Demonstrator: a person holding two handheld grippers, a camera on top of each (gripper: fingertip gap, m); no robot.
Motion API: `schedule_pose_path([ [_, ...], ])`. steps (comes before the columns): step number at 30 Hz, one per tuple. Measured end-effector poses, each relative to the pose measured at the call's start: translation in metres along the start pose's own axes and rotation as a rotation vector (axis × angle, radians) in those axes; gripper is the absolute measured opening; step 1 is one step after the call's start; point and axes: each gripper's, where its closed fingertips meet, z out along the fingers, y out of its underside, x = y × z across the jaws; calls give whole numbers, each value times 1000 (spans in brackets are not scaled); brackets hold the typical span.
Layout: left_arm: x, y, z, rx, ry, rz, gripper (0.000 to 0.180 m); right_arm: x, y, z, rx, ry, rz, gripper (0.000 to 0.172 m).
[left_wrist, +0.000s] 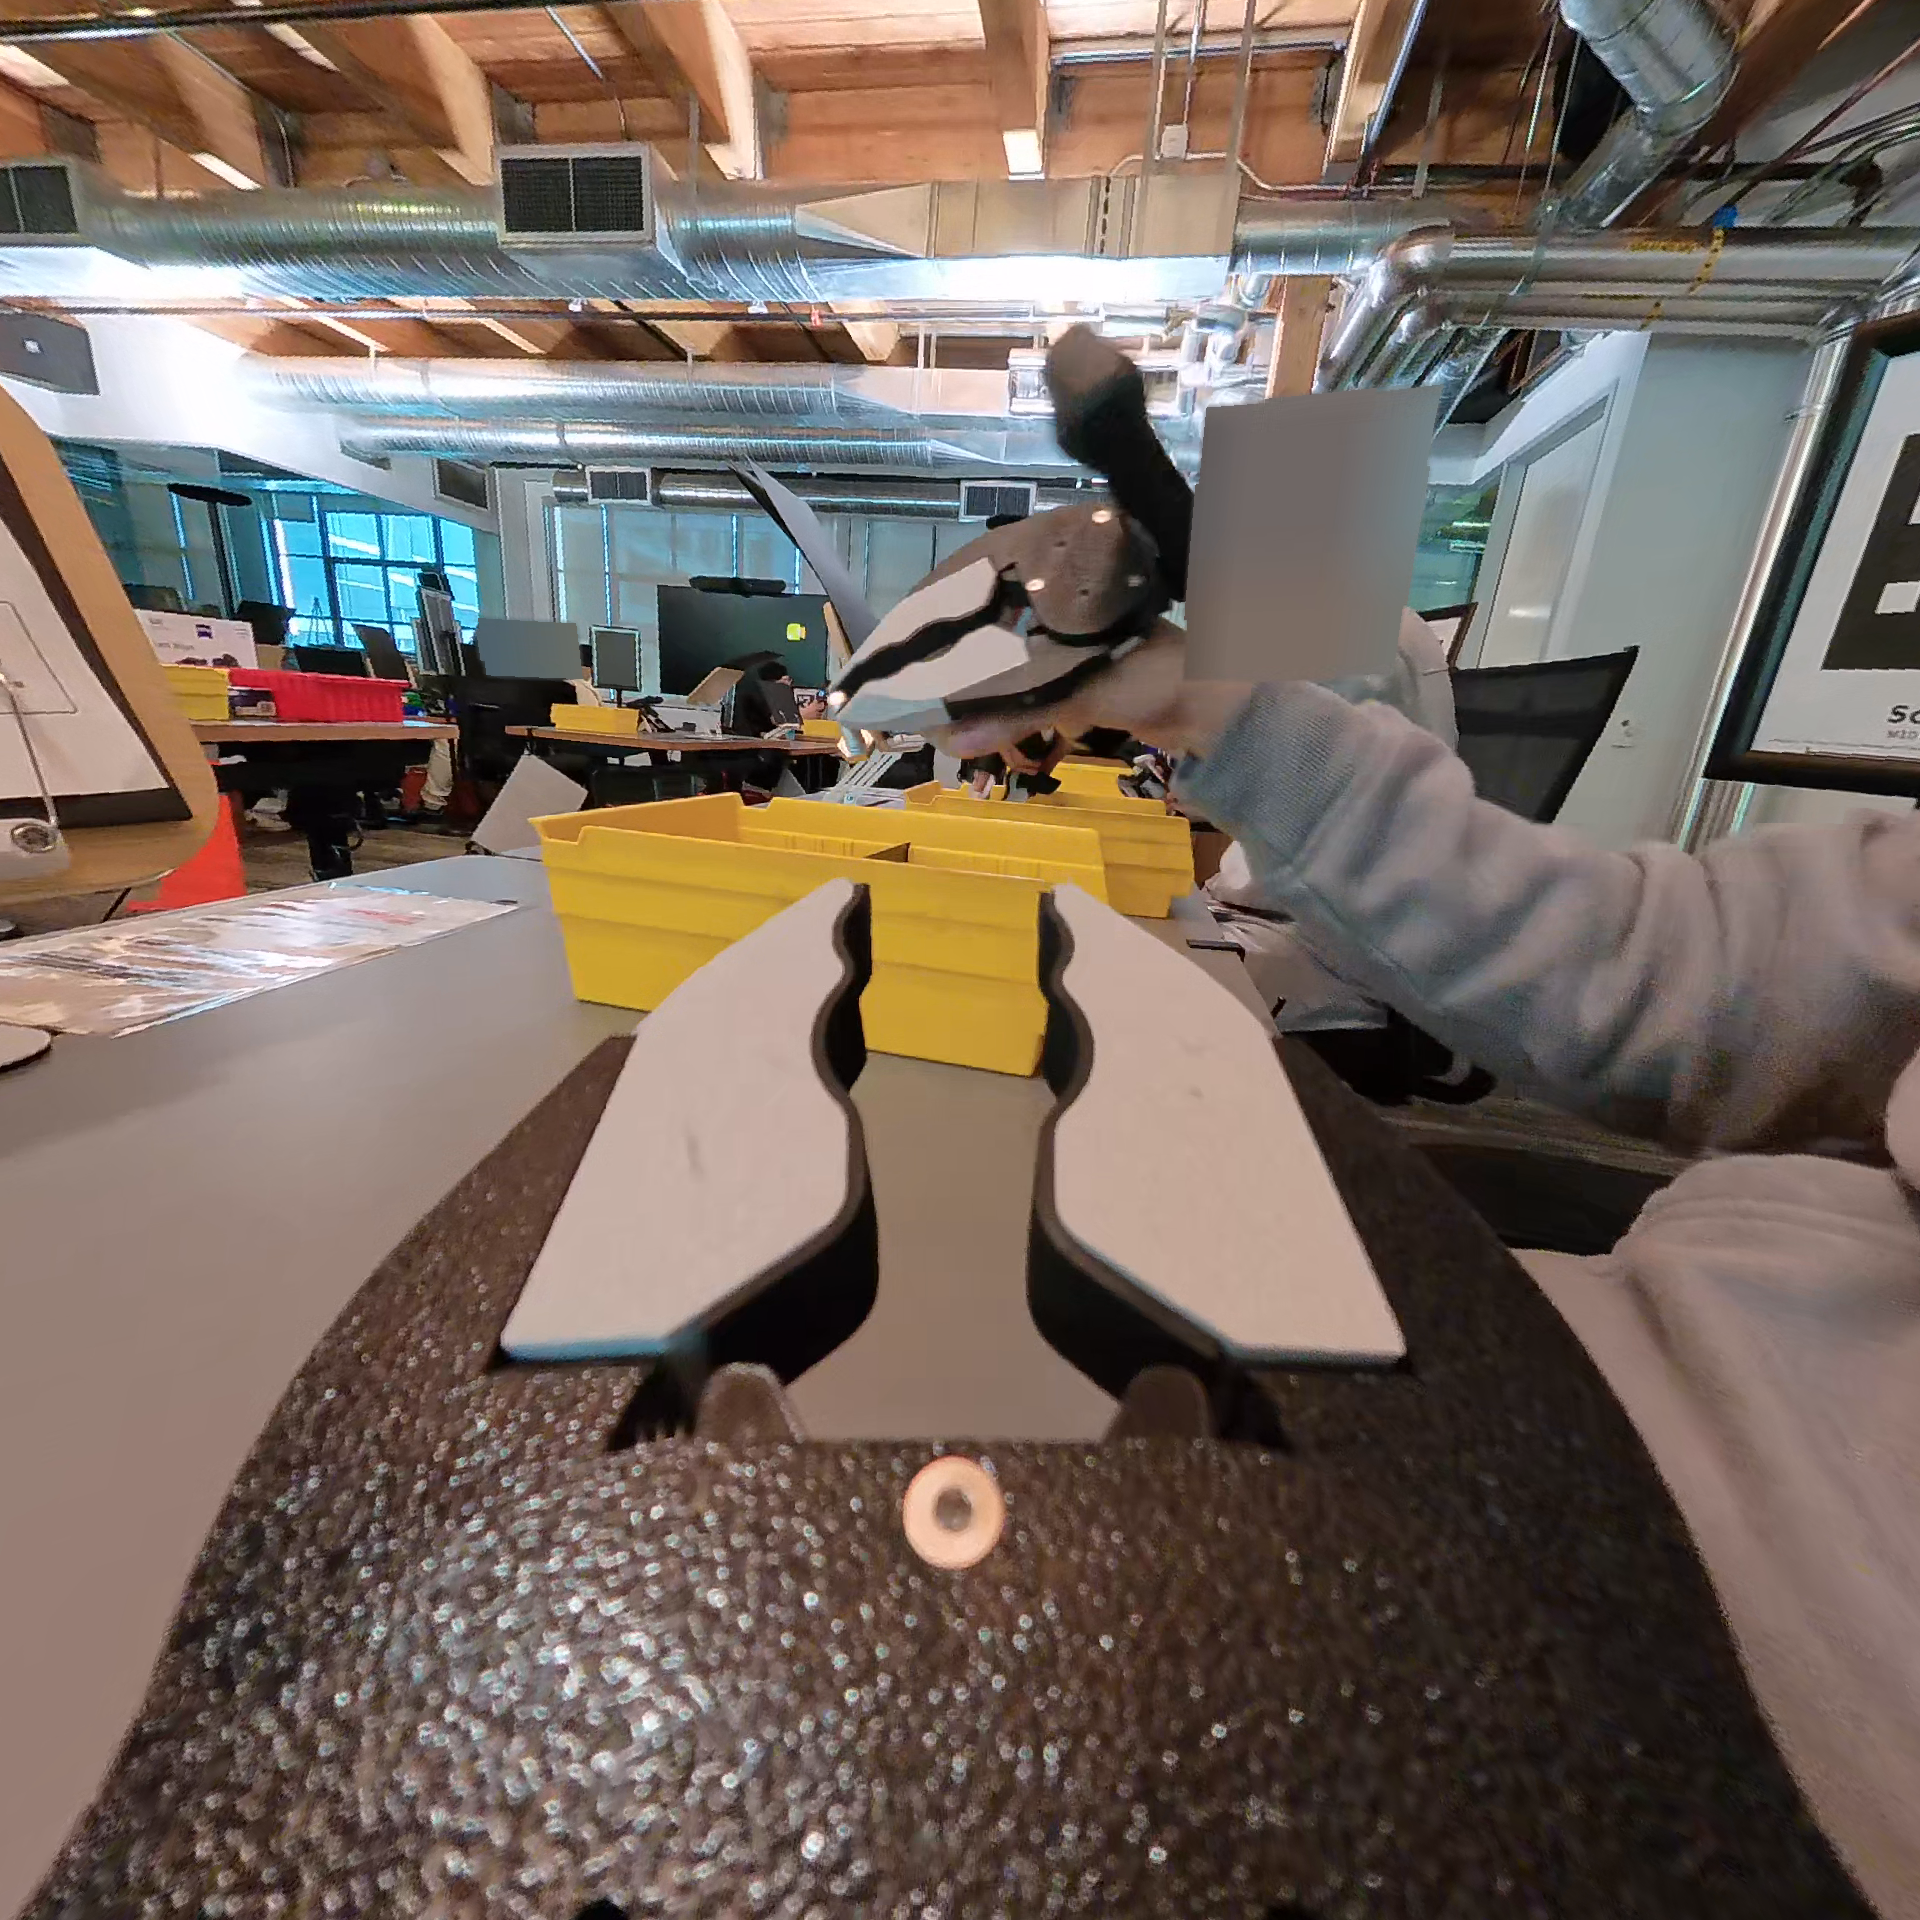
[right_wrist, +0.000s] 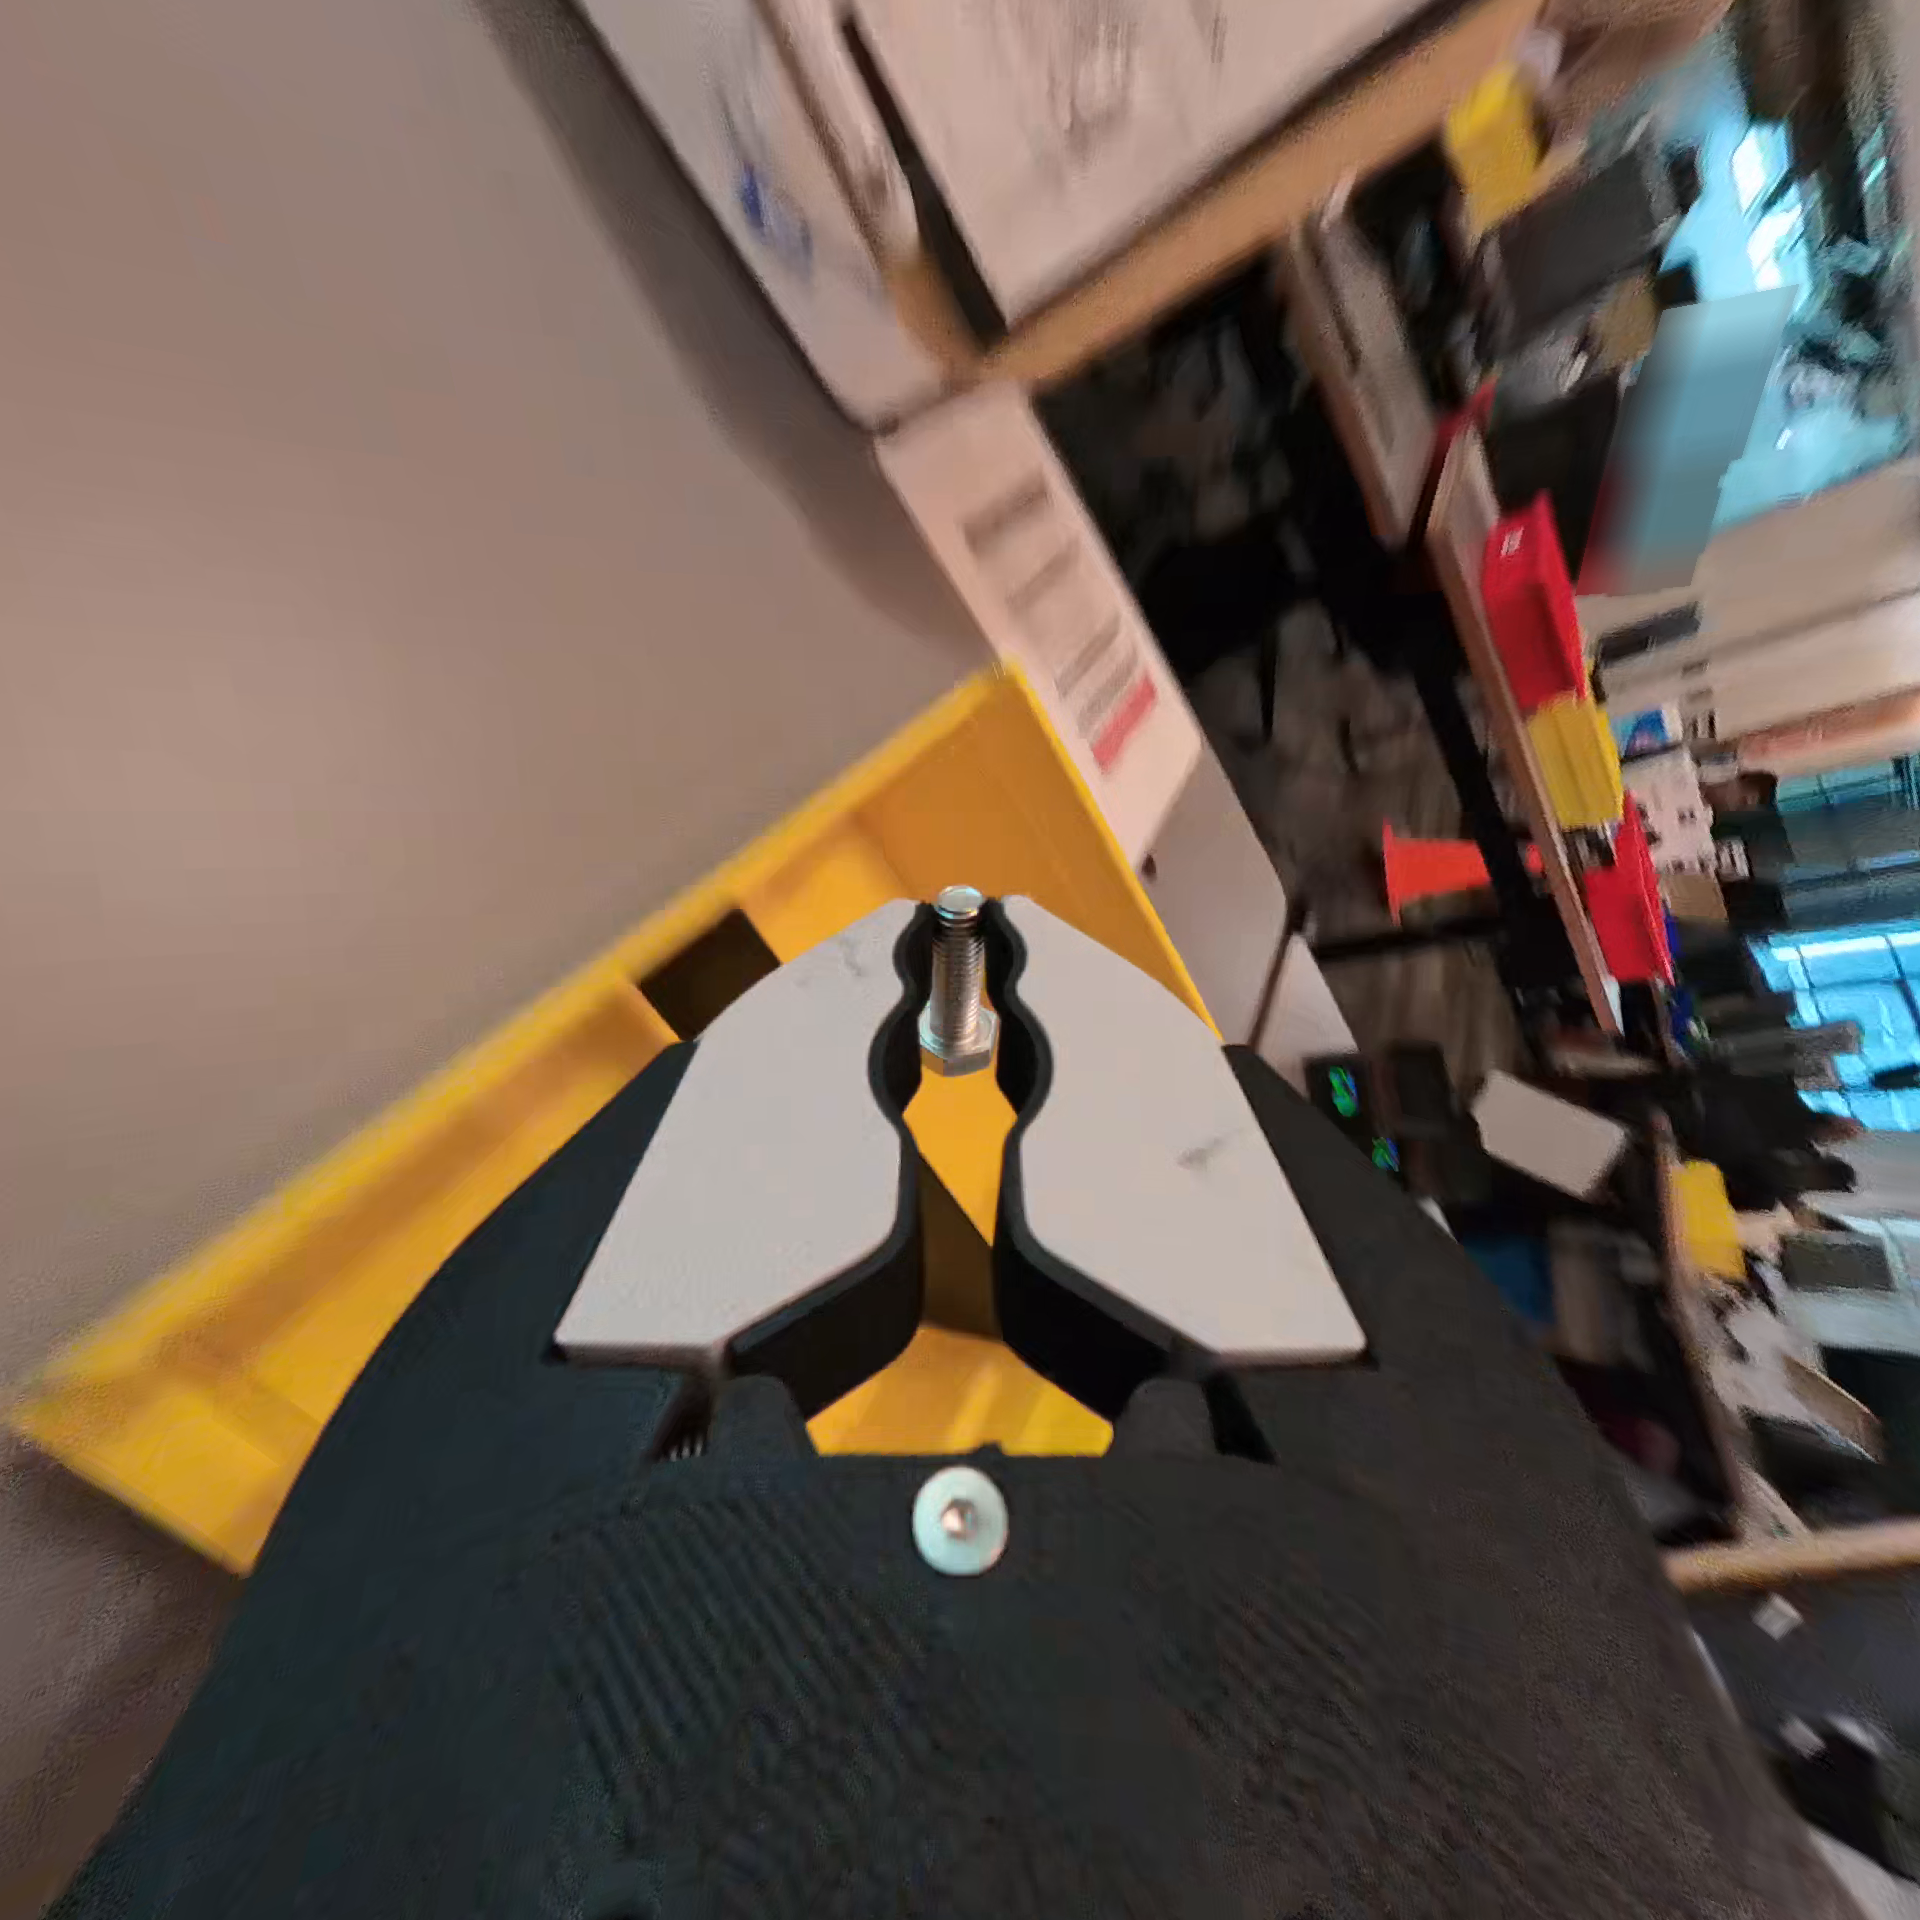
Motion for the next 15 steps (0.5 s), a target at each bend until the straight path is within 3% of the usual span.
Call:
schedule_pose_path([
  [1,0,1,0,-4,0,4,30,13,18,8,-62,-2,-22,9],
  [5,2,4,1,-22,10,13,26,33,65,42,-220,-70,-43,9],
  [12,1,3,0,-12,7,8,24,13,114,86,-432,-212,-119,9],
  [15,1,3,1,-16,8,11,24,22,119,96,-429,-133,-98,11],
])
